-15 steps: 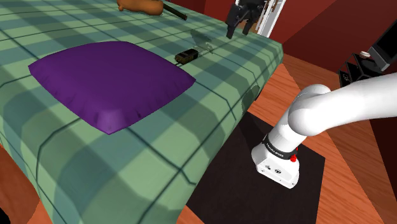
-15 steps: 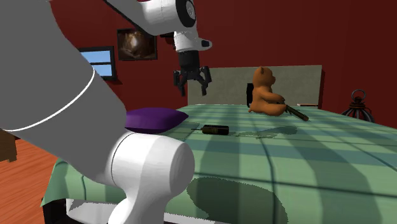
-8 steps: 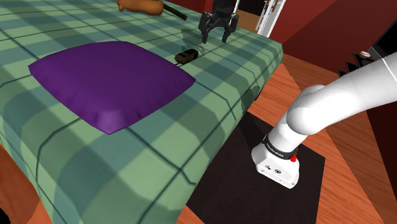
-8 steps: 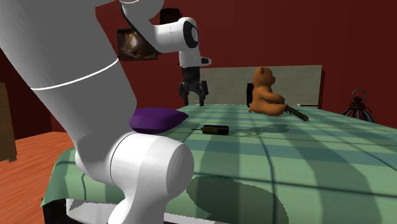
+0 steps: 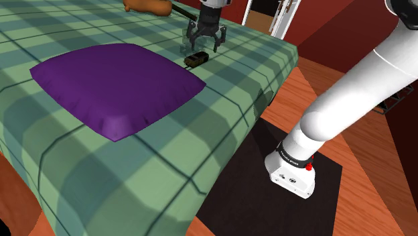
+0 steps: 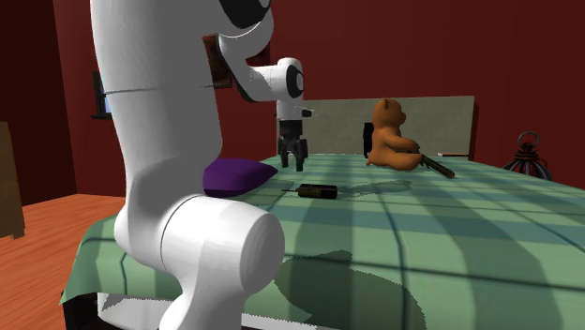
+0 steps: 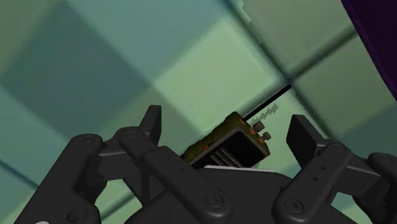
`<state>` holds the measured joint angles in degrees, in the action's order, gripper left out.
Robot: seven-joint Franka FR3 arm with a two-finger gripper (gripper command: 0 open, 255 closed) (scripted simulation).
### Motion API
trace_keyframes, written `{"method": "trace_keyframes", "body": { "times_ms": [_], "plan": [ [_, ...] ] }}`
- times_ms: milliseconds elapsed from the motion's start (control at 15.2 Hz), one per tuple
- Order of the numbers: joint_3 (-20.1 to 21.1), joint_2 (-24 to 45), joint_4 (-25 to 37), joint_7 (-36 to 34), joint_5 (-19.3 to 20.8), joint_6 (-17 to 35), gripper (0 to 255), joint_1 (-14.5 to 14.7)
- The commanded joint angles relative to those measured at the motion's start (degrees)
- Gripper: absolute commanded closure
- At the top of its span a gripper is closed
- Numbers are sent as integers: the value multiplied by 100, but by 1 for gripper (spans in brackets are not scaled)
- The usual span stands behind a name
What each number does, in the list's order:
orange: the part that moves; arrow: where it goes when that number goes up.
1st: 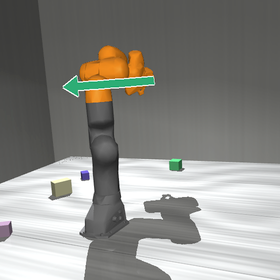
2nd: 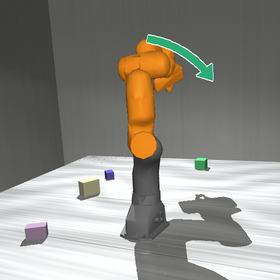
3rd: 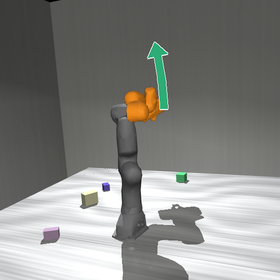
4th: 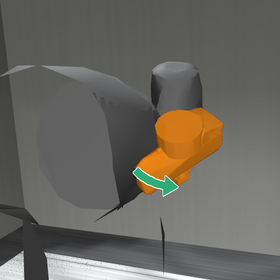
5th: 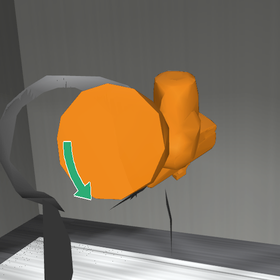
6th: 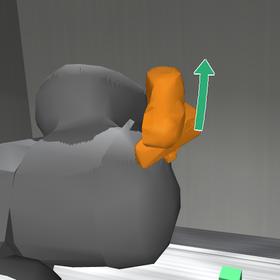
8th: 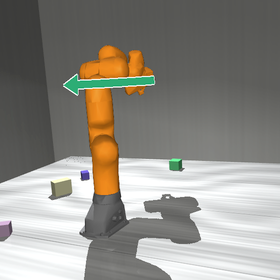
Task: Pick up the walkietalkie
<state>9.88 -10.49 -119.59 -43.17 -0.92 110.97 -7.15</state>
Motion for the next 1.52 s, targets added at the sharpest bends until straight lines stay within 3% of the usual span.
{"method": "trace_keyframes", "body": {
  "times_ms": [0,330,924,990,1452],
  "plan": [
    [7,419,243,-382,-12,128,0,-61],
    [-34,1477,1006,-1218,-28,331,0,-135],
    [-39,1654,628,-1225,-1,883,0,-123],
    [-41,1653,633,-1222,-1,877,255,-125],
    [-39,1655,642,-1225,-1,869,255,-123]
  ]
}}
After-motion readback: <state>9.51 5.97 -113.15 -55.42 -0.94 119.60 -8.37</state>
